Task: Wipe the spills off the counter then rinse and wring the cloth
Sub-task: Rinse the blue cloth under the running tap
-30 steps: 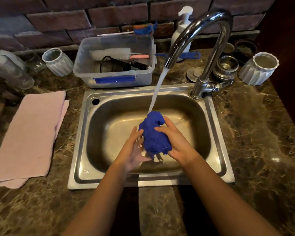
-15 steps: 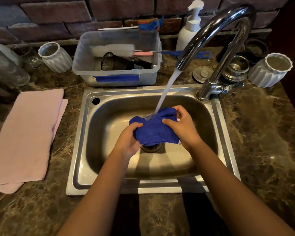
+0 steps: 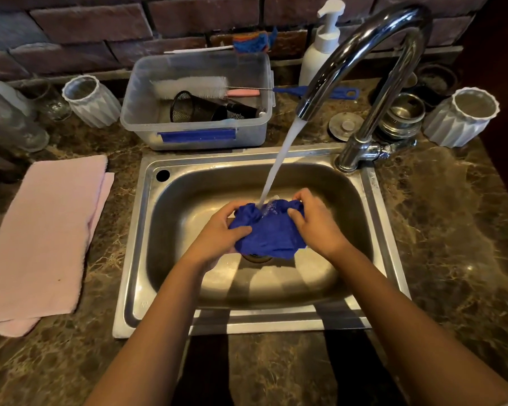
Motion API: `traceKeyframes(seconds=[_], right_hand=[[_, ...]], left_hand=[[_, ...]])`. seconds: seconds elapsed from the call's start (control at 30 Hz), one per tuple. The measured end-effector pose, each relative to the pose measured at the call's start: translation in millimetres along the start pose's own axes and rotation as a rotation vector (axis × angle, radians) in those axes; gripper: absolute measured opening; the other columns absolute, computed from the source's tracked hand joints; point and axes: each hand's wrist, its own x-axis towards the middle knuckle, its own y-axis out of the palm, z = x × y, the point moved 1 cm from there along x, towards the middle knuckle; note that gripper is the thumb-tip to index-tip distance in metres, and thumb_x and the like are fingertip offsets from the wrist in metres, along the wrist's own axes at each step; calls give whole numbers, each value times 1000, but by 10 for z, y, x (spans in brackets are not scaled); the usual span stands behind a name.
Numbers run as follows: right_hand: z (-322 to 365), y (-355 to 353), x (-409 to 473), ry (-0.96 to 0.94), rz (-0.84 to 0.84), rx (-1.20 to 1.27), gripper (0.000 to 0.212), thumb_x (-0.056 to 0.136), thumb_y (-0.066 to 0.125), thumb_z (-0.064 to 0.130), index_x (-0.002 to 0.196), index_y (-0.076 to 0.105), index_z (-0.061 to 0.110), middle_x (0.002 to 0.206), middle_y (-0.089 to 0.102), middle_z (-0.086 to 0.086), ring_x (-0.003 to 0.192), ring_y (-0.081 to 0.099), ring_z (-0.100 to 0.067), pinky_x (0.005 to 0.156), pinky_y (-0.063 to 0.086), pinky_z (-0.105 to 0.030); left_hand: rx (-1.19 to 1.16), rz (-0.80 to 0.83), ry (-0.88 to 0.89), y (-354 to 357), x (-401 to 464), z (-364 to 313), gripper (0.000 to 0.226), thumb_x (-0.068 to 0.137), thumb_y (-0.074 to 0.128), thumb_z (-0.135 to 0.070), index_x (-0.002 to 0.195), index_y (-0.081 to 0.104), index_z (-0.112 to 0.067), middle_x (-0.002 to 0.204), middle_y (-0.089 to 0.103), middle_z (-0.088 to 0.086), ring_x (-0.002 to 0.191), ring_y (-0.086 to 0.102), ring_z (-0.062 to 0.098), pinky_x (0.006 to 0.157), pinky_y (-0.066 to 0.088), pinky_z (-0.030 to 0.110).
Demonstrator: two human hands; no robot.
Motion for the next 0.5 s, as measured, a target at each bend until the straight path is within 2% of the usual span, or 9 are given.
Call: traceKeyframes(seconds=[0.07, 0.1, 0.13, 0.17, 0.23, 0.3, 0.37, 0.43, 0.5], right_hand=[[-26, 2, -7, 45, 61, 88, 9, 96, 45, 18, 103, 38, 18, 92, 52, -1, 76, 59, -20, 45, 44, -17], [-26, 17, -18, 71, 78, 184, 12, 96, 46, 17, 105, 39, 17, 91, 56, -3, 74, 63, -23, 42, 47, -20], [-7, 40, -35, 91, 70, 319, 15, 95, 48, 16, 108, 41, 17, 93, 60, -7, 74, 65, -24, 45, 51, -22], [15, 82, -47, 113, 44, 516, 20, 93, 51, 16, 112, 44, 17, 97, 64, -10, 79, 66, -23, 53, 55, -25], [74, 193, -61, 183, 72, 1083, 34, 91, 55, 20, 124, 49, 12, 113, 66, -12, 99, 65, -26, 82, 57, -35], [156, 327, -83, 242, 214, 1503, 55, 90, 50, 37, 135, 44, 5, 133, 54, -18, 121, 52, -30, 107, 39, -43], [226, 437, -101, 296, 245, 1467, 61, 89, 44, 47, 134, 45, 6, 135, 50, -20, 123, 47, -30, 112, 30, -43], [244, 464, -89, 320, 74, 1155, 46, 90, 50, 42, 124, 51, 10, 127, 58, -19, 113, 57, -30, 102, 43, -46], [224, 404, -34, 305, -114, 891, 32, 92, 53, 36, 118, 53, 17, 118, 62, -11, 104, 63, -24, 90, 54, -42]], left_hand=[[292, -159, 110, -38, 32, 49, 30, 85, 53, 5, 94, 56, -24, 91, 61, -5, 86, 60, 17, 64, 50, 17], [266, -217, 124, -27, 46, 79, 27, 86, 52, 4, 95, 55, -21, 91, 60, -3, 88, 59, 19, 65, 50, 19], [120, -255, 111, 15, 43, 91, 25, 87, 49, 4, 96, 54, -19, 92, 60, 0, 88, 58, 20, 65, 50, 22], [-89, -273, 78, 75, 37, 83, 24, 89, 45, 4, 94, 52, -18, 92, 59, 3, 87, 58, 20, 65, 50, 24], [-544, -241, 47, 206, 21, 5, 17, 89, 40, -1, 85, 49, -15, 88, 56, 7, 83, 56, 20, 69, 49, 28], [-830, -189, 38, 295, 37, -72, 20, 91, 44, -20, 73, 50, -14, 84, 57, 9, 82, 57, 22, 75, 47, 32], [-783, -252, -8, 353, 51, -87, 34, 94, 45, -33, 68, 57, -15, 81, 65, 8, 78, 62, 20, 72, 49, 30], [-510, -358, 14, 379, 61, -57, 22, 92, 53, -22, 71, 56, -16, 79, 62, 6, 73, 59, 19, 63, 48, 27], [-301, -406, 64, 370, 47, -49, 7, 89, 57, -11, 90, 55, -17, 89, 59, 3, 78, 59, 15, 59, 50, 21]])
